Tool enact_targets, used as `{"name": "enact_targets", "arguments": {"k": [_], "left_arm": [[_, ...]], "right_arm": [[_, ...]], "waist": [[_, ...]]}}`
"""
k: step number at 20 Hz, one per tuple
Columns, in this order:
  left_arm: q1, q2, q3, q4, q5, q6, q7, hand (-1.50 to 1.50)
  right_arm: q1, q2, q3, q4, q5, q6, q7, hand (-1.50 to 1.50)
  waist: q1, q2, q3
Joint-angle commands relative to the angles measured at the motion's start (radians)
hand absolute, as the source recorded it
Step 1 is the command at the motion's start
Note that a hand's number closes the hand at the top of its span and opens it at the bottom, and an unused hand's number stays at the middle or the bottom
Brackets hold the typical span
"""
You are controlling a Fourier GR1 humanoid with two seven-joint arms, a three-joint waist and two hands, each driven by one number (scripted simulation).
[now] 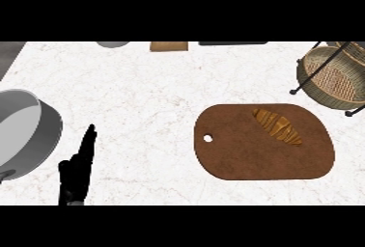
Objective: Pick the squash from the cutting board and place it in the tiered basket
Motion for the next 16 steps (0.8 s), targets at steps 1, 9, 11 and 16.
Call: {"name": "enact_targets", "arguments": {"k": [1, 9, 11, 16], "left_arm": [[-0.078, -0.017, -0.009, 0.047, -0.019, 0.007, 0.089, 0.0], [-0.001, -0.003, 0.006, 0.044, -0.013, -0.055, 0.006, 0.0], [0.011, -0.016, -0.002, 0.03, -0.017, -0.052, 0.017, 0.0], [-0.105, -0.034, 0.033, 0.153, -0.019, -0.061, -0.001, 0.0]], "right_arm": [[-0.067, -0.141, -0.09, 0.123, -0.061, 0.063, -0.04, 1.5], [-0.258, -0.221, 0.05, 0.192, -0.053, 0.028, 0.12, 1.5], [-0.301, -0.24, 0.092, 0.286, -0.031, -0.002, 0.081, 1.5], [-0.457, -0.216, 0.235, 0.404, 0.024, -0.099, 0.095, 1.5]], "waist": [[0.023, 0.009, -0.004], [0.045, 0.01, -0.005], [0.048, 0.011, -0.004], [0.055, 0.017, -0.004]]}}
